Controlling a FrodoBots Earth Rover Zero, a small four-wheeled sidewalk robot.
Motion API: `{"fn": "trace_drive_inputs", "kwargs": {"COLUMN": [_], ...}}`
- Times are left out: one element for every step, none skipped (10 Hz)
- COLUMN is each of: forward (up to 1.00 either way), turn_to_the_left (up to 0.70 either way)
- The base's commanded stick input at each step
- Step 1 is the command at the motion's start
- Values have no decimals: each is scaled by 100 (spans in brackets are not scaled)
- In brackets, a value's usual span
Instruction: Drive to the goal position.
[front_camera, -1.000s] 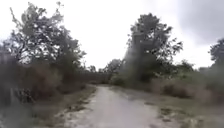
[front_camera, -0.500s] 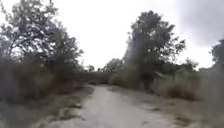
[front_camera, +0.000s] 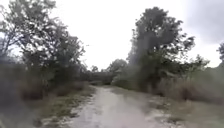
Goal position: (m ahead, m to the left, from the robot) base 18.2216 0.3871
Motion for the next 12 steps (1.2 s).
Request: {"fn": "trace_drive_inputs", "kwargs": {"forward": [85,85,85,85,85,85,85,85,85,85,85,85], "turn_to_the_left": [0,0,0,0,0,0,0,0,0,0,0,0]}}
